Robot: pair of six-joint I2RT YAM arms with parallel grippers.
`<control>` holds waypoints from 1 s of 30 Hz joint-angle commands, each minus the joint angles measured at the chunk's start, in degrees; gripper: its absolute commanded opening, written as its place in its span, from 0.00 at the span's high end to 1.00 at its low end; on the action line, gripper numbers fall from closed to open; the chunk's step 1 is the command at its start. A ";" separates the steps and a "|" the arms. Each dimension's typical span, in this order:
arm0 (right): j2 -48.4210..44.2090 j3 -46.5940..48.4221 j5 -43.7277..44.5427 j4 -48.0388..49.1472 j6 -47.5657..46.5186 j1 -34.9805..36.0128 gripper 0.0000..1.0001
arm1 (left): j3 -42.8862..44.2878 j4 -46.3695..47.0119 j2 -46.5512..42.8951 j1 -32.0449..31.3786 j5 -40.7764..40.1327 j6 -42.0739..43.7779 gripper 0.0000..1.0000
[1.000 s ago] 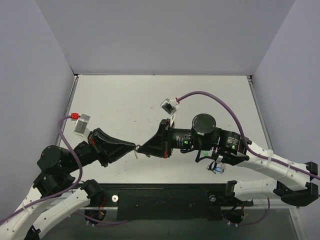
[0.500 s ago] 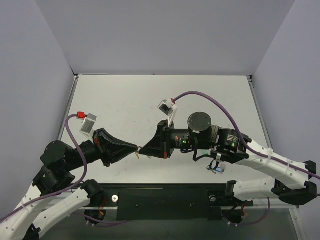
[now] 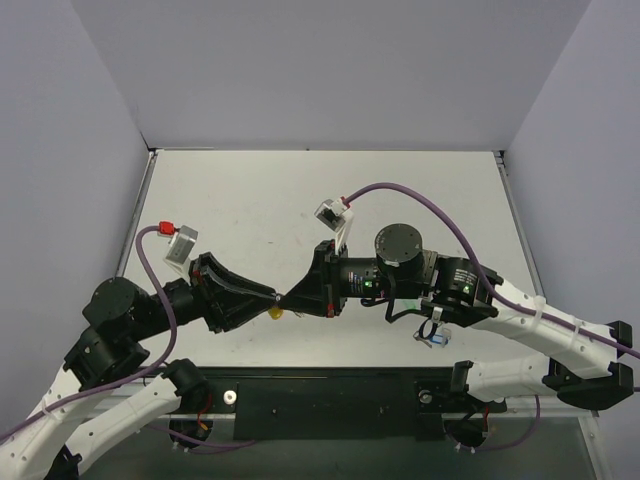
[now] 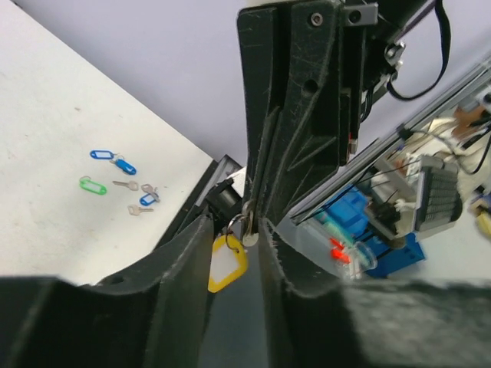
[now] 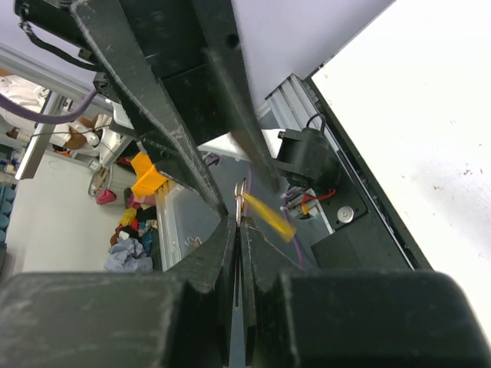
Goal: Remove the keys from the keyring
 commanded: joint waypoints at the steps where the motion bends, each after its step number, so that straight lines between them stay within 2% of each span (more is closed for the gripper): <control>1: -0.68 -0.68 -0.49 6.82 0.69 0.64 1.00 | 3.58 -0.80 1.15 -0.03 -1.55 -0.72 0.45; 2: -1.12 -1.12 -0.40 7.35 0.86 0.64 1.00 | 4.03 -0.80 1.24 -0.12 -1.73 -0.80 0.41; 3: -1.30 -1.47 -0.40 7.53 0.86 0.64 1.00 | 4.64 -0.80 1.33 -0.12 -1.99 -0.89 0.29; 4: -1.65 -1.83 -0.22 7.97 1.13 0.64 1.00 | 4.91 -0.80 1.50 -0.03 -2.34 -1.07 0.26; 8: -2.79 -2.88 0.39 8.85 1.39 0.73 1.00 | 4.39 1.03 -0.25 -0.03 -5.50 -3.17 0.22; 12: -3.85 -4.20 0.48 10.78 1.92 0.64 1.00 | -0.26 7.80 -3.58 -0.12 -7.27 -7.38 0.20; 15: -4.38 -4.81 0.66 10.87 2.18 0.82 1.00 | -3.61 13.68 -5.17 -0.03 -8.06 -10.28 0.20; 20: -5.25 -5.61 0.83 13.86 2.45 0.82 1.00 | -8.97 23.35 -7.55 -0.12 -9.02 -14.16 0.26; 30: -6.66 -7.98 1.89 17.55 3.24 0.82 1.00 | -13.90 31.80 -8.25 -0.12 -9.55 -19.08 0.38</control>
